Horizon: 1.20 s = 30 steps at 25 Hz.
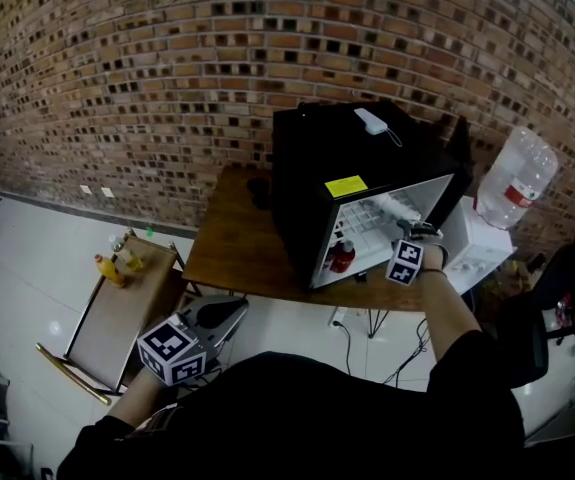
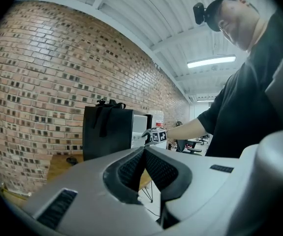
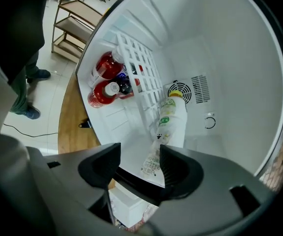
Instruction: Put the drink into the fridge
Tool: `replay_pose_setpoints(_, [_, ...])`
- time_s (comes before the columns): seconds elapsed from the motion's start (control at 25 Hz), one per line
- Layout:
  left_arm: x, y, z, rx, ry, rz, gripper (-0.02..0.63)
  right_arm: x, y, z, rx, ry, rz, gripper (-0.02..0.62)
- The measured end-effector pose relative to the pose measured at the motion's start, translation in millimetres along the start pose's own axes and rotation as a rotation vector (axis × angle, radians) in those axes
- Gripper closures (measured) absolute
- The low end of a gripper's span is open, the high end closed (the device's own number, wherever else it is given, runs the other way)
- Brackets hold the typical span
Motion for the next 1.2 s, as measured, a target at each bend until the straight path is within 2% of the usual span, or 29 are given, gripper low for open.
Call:
replay_pose_setpoints(0.2, [1,0,-2,-0.001,0.010,-0.005,0.611,-10,-7,2,0.030,-0.029,0.028,0.348])
replay_pose_setpoints(0.72, [-4,-1,5,0.002,-0.017,-0.002,0.611,20,2,-3,-0.005,-0.004,0.027,0.348])
replay_pose_setpoints(0.92, [-4,-3,2,0.012,-0.005,-0.008,0.611,9,-23,10,0.077,0.001,0.001,0.350])
replay_pose_setpoints(1.04, [-4,-2,0,0.013,0.007,-0.008,0.611,-12,-40,18,0.134,-0.015,0.038,0.350])
replay_pose_setpoints(1.2, [-2,-3,-3,0.010,0.016,-0.011,0.611,-13,-34,17,0.111,-0.023,0.088,0.349])
Point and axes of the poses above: the fingertips, and each gripper's own axes: z forward along the fingers, x to its left, y out of its top, the point moved 3 cm from there along -z, backward along the fingers, and after that the axes turned 3 degrees about -x, right-handed, at the moved point
